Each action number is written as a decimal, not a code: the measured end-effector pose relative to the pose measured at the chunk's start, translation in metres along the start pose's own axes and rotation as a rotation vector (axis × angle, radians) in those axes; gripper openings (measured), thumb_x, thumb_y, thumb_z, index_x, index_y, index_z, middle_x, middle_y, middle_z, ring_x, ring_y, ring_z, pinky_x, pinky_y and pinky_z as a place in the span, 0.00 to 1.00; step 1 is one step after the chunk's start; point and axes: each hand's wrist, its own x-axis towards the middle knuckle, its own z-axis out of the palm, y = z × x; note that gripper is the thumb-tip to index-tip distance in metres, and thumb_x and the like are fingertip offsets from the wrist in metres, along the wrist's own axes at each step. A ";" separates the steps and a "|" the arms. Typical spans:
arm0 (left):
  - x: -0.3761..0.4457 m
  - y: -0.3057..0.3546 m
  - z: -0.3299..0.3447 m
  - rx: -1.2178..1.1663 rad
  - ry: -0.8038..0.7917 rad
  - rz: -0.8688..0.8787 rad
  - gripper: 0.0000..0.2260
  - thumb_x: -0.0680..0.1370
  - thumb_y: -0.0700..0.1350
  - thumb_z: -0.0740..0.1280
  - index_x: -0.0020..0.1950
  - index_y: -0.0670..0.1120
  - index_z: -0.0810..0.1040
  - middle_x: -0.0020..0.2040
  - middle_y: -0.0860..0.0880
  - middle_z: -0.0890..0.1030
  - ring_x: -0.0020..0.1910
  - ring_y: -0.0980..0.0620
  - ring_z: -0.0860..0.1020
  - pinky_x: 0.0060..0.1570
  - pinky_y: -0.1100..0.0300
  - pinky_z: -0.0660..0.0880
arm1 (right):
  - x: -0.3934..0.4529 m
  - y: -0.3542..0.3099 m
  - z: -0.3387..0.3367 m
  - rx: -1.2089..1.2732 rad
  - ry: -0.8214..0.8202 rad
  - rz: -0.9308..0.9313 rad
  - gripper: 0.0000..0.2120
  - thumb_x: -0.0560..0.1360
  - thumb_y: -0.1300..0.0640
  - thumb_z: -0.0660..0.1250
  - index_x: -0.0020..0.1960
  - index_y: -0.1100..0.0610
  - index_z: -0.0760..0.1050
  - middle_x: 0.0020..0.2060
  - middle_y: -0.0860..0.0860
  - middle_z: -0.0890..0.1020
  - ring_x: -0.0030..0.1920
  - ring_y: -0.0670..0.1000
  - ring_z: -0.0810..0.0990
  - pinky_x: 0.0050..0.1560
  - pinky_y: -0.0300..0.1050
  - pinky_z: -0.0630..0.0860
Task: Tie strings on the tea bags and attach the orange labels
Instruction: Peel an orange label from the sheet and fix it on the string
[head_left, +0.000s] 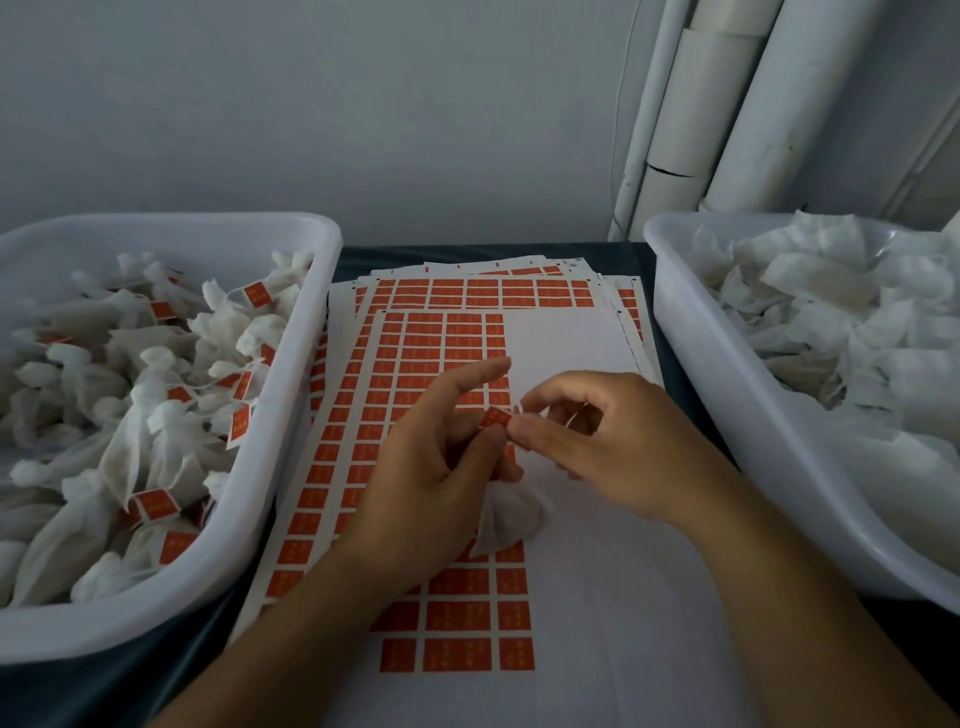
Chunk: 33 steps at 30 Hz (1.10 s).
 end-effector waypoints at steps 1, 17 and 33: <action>0.000 0.000 0.000 -0.010 0.006 -0.001 0.20 0.83 0.39 0.64 0.72 0.57 0.70 0.41 0.55 0.85 0.43 0.53 0.85 0.43 0.67 0.80 | 0.000 0.000 0.002 0.056 0.006 -0.005 0.09 0.76 0.39 0.70 0.53 0.40 0.80 0.44 0.36 0.81 0.47 0.34 0.80 0.39 0.31 0.77; 0.000 0.006 0.007 -0.058 0.143 -0.084 0.18 0.74 0.55 0.68 0.64 0.59 0.72 0.42 0.58 0.85 0.38 0.55 0.85 0.34 0.66 0.80 | 0.002 -0.008 0.023 0.135 0.145 -0.073 0.01 0.80 0.47 0.67 0.50 0.42 0.76 0.45 0.35 0.82 0.52 0.35 0.79 0.50 0.23 0.74; 0.001 0.007 0.007 0.380 0.390 0.111 0.07 0.73 0.59 0.67 0.50 0.66 0.72 0.50 0.64 0.76 0.41 0.58 0.80 0.35 0.71 0.78 | 0.002 -0.006 0.023 0.284 0.267 -0.026 0.05 0.78 0.48 0.72 0.52 0.46 0.79 0.42 0.39 0.86 0.45 0.38 0.85 0.46 0.31 0.81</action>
